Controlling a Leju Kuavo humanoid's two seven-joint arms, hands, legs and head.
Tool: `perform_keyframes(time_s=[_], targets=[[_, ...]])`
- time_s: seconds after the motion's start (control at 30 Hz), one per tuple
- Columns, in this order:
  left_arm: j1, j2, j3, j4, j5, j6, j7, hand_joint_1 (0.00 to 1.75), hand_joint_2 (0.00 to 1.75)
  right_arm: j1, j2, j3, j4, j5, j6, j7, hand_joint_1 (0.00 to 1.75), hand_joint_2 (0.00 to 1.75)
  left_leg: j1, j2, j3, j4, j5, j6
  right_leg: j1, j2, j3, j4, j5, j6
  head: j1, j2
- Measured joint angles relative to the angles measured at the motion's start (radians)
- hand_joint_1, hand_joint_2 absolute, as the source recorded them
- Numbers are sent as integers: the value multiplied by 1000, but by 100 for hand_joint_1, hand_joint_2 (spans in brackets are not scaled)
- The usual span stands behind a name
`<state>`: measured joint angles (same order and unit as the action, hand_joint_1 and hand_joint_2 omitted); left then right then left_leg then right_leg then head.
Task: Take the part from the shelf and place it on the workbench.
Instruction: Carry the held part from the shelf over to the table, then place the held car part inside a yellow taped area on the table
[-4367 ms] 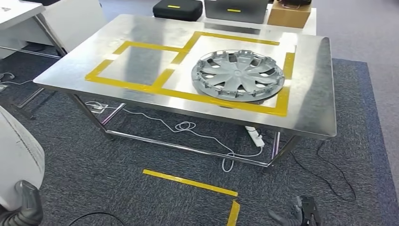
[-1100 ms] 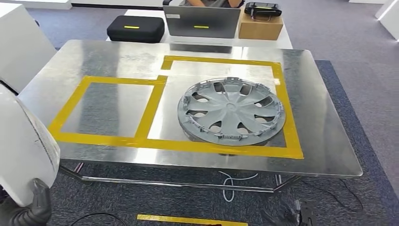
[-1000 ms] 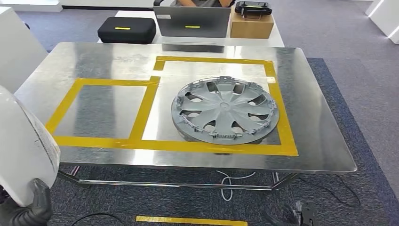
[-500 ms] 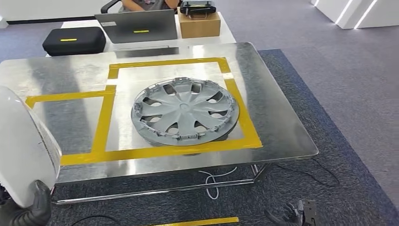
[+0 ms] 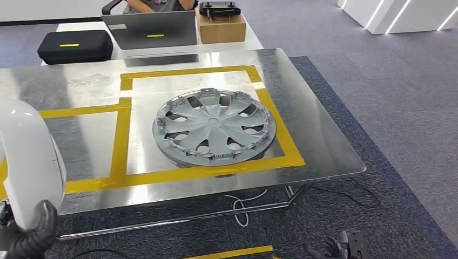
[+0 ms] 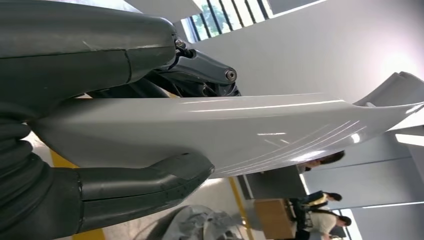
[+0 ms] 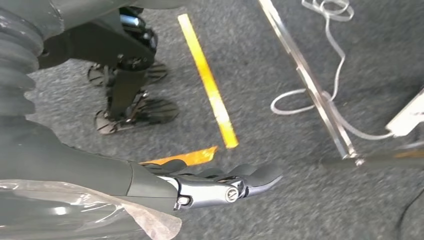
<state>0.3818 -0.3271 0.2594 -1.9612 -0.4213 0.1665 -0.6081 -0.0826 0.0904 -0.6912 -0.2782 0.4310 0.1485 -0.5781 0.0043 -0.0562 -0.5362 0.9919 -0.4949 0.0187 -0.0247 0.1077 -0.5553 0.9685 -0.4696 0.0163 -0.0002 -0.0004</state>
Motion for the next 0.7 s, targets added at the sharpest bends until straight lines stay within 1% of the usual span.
perform_keyframes(time_s=[0.07,0.1,0.13,0.3,0.33,0.37,0.4,0.47,0.5,0.53,0.6,0.7], targets=[[-24,5,50,10,-7,-14,25,175,175,3,-4,-2,5,5,-2,18,0,175,-1,0,-1,1,0,1,-2,0,0,-2,0,16,0,0],[-36,9,73,17,-11,-19,38,175,175,5,-5,-3,7,8,-3,27,0,175,-2,0,-1,1,0,1,-3,0,0,-2,0,22,0,0],[-45,13,91,23,-14,-23,47,175,175,6,-6,-4,9,10,-4,34,0,175,-2,0,-1,1,0,1,-4,0,0,-2,0,25,-1,0],[-56,18,111,31,-17,-25,60,175,175,8,-7,-5,11,11,-5,41,0,175,-2,0,-1,1,0,1,-4,0,-1,-2,0,25,-1,0],[-62,21,122,35,-18,-26,67,175,175,8,-8,-5,12,13,-7,44,0,175,-2,0,-1,1,0,1,-4,0,-1,-2,0,26,-1,0],[-79,32,152,50,-25,-31,84,175,175,10,-9,-6,14,18,-9,51,0,175,-2,0,-1,1,0,1,-4,0,-1,-1,0,26,-1,0],[-107,60,208,81,-52,-41,114,175,175,12,-11,-8,17,28,-11,59,0,175,-1,0,-1,1,0,1,-3,0,-3,1,-1,26,-1,0],[-179,141,348,170,-142,-65,194,175,175,15,-17,-14,23,55,-13,77,0,175,1,0,-1,1,0,0,-1,0,-7,6,-2,25,-1,0],[-207,183,403,213,-196,-74,229,175,175,15,-20,-16,25,68,-12,82,0,175,1,0,-1,0,0,-1,0,0,-8,8,-3,25,-1,0],[-227,215,435,247,-240,-77,255,175,175,14,-21,-17,26,77,-11,86,0,175,1,0,-1,0,0,-2,0,0,-9,10,-3,24,-1,0],[-261,273,468,313,-325,-79,307,175,175,12,-22,-17,28,95,-8,93,0,175,2,0,-2,0,1,-3,1,-1,-11,12,-4,23,-1,0],[-319,355,477,417,-440,-67,386,175,175,6,-23,-17,29,123,-1,99,0,175,2,-1,-4,0,2,-6,1,-2,-14,14,-3,22,-1,0]])
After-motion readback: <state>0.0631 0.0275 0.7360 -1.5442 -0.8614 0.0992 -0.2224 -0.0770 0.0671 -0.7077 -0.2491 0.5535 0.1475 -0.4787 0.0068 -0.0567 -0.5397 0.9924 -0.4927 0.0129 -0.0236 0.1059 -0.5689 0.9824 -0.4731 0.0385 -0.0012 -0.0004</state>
